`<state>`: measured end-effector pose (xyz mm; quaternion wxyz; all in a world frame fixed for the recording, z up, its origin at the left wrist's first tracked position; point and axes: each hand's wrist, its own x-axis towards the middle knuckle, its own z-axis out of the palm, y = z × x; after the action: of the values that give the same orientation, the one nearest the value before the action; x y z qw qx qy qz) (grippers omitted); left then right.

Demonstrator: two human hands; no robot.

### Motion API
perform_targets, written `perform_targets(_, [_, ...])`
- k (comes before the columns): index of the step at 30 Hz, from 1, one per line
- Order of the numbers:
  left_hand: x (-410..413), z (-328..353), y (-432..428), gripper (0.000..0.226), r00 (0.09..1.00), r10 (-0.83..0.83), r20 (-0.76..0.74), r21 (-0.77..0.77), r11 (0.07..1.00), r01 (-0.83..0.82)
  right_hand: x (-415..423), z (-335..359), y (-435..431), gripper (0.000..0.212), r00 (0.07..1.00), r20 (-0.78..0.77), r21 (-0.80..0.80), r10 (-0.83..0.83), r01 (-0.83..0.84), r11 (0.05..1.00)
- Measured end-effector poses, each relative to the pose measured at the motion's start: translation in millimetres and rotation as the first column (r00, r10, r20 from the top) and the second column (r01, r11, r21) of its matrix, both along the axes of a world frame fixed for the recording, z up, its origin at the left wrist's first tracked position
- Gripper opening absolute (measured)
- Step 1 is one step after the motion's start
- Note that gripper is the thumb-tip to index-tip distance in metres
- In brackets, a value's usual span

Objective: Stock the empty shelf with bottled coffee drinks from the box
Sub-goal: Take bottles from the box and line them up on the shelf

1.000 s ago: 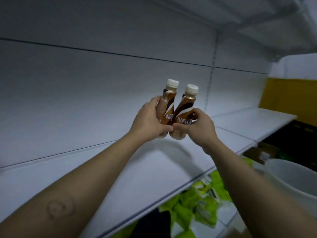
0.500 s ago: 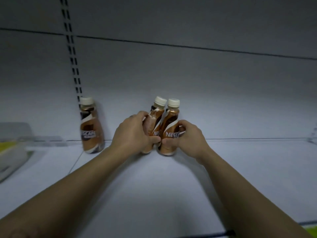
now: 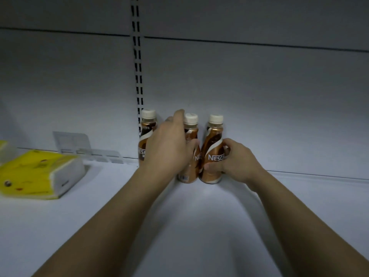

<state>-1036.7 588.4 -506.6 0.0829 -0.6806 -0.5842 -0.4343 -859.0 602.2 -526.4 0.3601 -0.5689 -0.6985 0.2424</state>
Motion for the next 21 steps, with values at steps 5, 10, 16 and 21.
perform_targets(5, [-1.3, 1.7, 2.3, 0.073, 0.999, -0.040, 0.022, -0.057, 0.998, 0.041, -11.0, -26.3, -12.3, 0.054, 0.992, -0.110, 0.094, -0.055, 0.065, 0.993])
perform_targets(10, [-1.9, 4.7, 3.6, 0.065, 0.999, -0.021, 0.049, -0.044, 0.999, 0.023, -10.5, -39.6, -14.4, 0.061, 0.987, -0.150, 0.102, -0.053, 0.069, 0.992])
perform_targets(16, [1.2, 8.1, 10.4, 0.056, 0.998, -0.001, 0.058, -0.033, 0.999, 0.003, -16.2, -44.8, -15.4, 0.064, 0.979, -0.169, 0.128, -0.114, 0.136, 0.982])
perform_targets(21, [0.5, 8.7, 12.5, 0.055, 0.998, 0.025, 0.062, -0.034, 0.999, -0.023, -24.0, -45.6, -14.6, 0.060, 0.975, -0.204, 0.135, -0.088, 0.117, 0.984])
